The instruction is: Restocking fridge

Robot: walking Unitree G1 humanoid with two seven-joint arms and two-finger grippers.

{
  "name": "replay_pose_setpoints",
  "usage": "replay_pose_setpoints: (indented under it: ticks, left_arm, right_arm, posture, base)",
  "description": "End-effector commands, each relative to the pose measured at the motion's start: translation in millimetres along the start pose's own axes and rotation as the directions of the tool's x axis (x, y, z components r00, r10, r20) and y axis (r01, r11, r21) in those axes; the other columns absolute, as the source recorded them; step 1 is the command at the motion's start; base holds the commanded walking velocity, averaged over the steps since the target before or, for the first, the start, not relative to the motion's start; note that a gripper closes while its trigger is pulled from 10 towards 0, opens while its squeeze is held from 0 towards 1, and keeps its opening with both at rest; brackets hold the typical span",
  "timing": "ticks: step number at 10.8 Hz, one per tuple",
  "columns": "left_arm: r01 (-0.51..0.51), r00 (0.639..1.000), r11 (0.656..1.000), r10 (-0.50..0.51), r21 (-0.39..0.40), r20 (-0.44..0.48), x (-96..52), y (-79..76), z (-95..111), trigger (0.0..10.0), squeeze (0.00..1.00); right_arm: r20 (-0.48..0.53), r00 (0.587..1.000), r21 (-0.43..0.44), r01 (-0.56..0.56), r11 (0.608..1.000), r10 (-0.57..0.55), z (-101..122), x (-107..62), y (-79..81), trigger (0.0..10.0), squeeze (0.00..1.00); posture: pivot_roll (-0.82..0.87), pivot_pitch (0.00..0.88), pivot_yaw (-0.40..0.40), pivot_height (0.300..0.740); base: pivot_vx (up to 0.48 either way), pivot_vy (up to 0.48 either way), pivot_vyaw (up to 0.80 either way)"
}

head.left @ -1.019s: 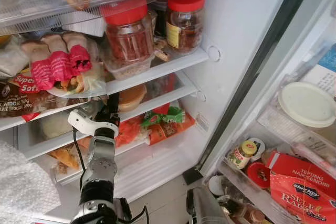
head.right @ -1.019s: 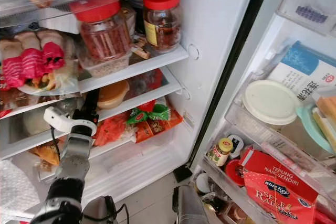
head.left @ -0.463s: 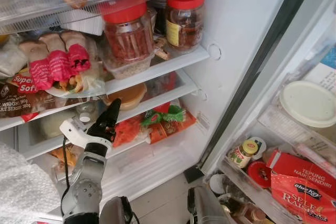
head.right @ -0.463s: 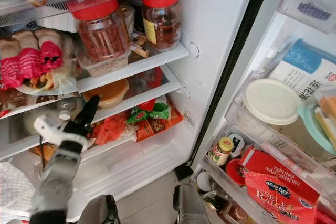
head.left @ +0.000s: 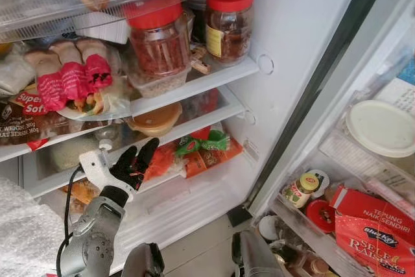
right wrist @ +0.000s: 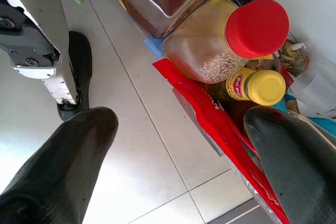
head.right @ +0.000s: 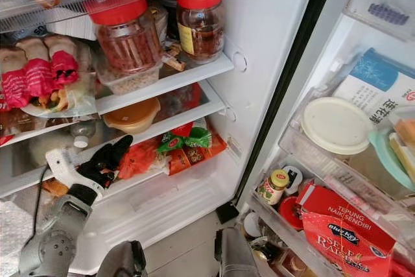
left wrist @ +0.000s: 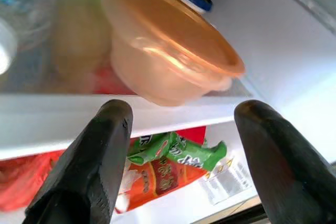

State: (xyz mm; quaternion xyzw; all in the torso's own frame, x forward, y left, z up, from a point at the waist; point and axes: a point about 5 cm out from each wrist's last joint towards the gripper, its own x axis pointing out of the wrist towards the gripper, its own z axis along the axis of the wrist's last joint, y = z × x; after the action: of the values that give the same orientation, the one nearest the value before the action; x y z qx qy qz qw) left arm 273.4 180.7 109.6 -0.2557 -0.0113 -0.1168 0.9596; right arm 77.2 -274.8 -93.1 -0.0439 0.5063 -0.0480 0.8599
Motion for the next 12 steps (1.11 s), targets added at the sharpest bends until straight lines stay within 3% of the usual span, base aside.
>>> replay_pose_setpoints:
  ticks: [1,5,8,12]
  left_arm:
    - [0.033,0.999,0.998,-0.032,0.062,-0.015,5.0,-6.3,-3,10.0,0.0]
    - [0.086,0.996,0.985,-0.079,0.153,-0.046,20.4,-14.7,-16,10.0,0.0]
    - [0.058,0.998,0.984,-0.058,0.168,-0.005,39.0,-9.3,-13,10.0,0.0]
    - [0.073,0.997,0.982,-0.077,0.175,0.015,59.0,-14.4,-16,10.0,0.0]
  right_arm:
    - [-0.02,1.0,-0.011,0.004,1.0,-0.004,-5,-2.2,-3.2,10.0,0.0]
    - [-0.019,1.0,-0.009,0.005,1.0,-0.005,-5,-2.1,-2.5,10.0,0.0]
    - [-0.016,1.0,-0.002,0.005,1.0,-0.005,-5,-1.8,-1.7,10.0,0.0]
    - [-0.016,1.0,-0.002,0.007,1.0,-0.007,-4,-1.7,-2.4,10.0,0.0]
  posture:
    - [-0.25,0.129,-0.01,0.616]
    - [-0.25,0.13,-0.012,0.616]
    - [-0.26,0.129,-0.011,0.616]
    - [-0.27,0.134,-0.018,0.616]
  base:
    - [0.0,0.0,0.0]
    - [0.0,0.0,0.0]
    - [0.0,0.0,0.0]
    - [0.0,0.0,0.0]
